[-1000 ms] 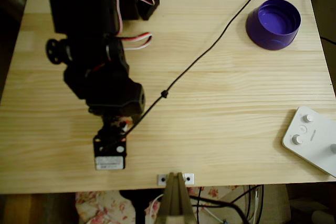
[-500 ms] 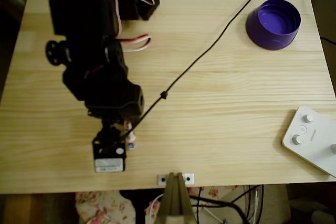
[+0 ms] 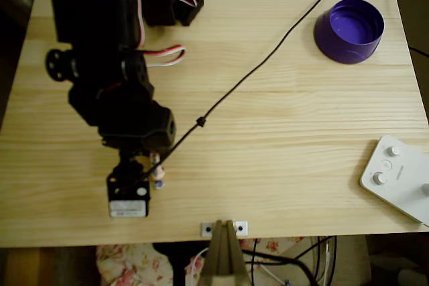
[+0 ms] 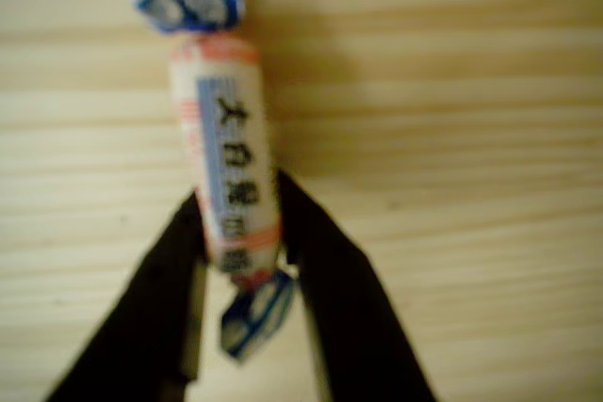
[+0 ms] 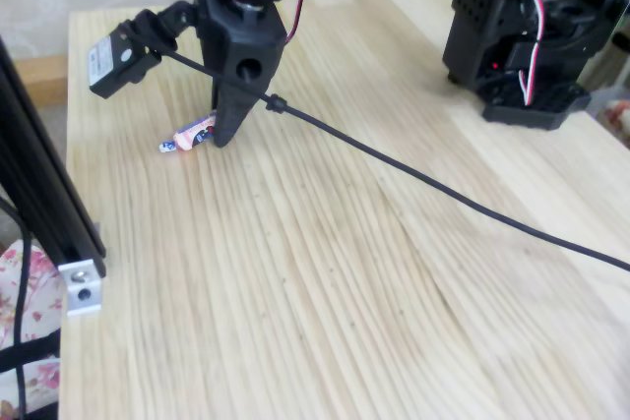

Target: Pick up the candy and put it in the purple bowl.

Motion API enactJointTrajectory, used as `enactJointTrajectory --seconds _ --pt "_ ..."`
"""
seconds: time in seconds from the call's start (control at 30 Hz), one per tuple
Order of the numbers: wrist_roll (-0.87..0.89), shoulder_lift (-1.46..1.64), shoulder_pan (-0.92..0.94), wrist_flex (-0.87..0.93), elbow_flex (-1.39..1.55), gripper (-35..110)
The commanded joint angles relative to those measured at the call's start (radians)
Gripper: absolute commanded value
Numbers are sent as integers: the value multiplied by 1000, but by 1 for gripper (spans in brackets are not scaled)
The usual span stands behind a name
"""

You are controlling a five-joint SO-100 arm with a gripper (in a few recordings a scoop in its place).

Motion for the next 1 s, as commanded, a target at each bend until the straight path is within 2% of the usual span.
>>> enactJointTrajectory --seconds 0.0,0.33,0.73,0.97 --pt "5 163 91 61 -115 -1" --pt "-3 439 49 236 -25 -1" --pt "-46 818 -221 282 187 -1" --pt "-44 1002 -387 368 222 -1"
